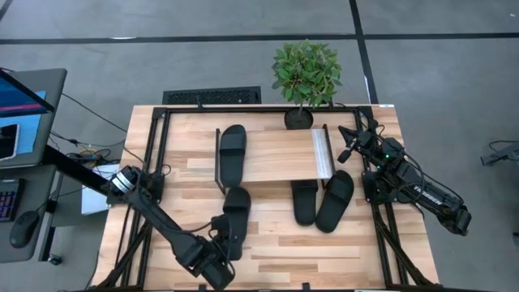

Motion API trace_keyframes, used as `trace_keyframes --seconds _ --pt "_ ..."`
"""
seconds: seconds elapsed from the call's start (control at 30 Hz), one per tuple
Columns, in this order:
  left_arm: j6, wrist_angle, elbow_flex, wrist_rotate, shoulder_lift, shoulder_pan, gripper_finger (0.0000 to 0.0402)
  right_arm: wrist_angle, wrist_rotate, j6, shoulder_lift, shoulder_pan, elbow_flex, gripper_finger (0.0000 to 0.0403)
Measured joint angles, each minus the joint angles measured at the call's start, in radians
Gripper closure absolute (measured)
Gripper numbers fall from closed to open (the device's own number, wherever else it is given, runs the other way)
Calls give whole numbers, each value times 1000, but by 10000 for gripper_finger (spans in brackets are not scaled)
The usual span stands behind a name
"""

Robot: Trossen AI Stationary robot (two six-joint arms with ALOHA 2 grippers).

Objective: Pick and place slides into the shelf
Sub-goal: Put the black slide on the shelf

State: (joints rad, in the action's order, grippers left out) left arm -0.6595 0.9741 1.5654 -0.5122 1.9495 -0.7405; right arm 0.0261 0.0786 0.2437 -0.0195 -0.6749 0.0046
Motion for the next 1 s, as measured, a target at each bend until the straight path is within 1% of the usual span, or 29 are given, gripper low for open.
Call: trace_keyframes --seconds 0.47,1.0 --pt "-43 89 111 -38 -2 -42 401 0 0 0 0 0 0 403" --pt "-83 91 128 -103 -2 -87 401 0 0 0 0 0 0 403"
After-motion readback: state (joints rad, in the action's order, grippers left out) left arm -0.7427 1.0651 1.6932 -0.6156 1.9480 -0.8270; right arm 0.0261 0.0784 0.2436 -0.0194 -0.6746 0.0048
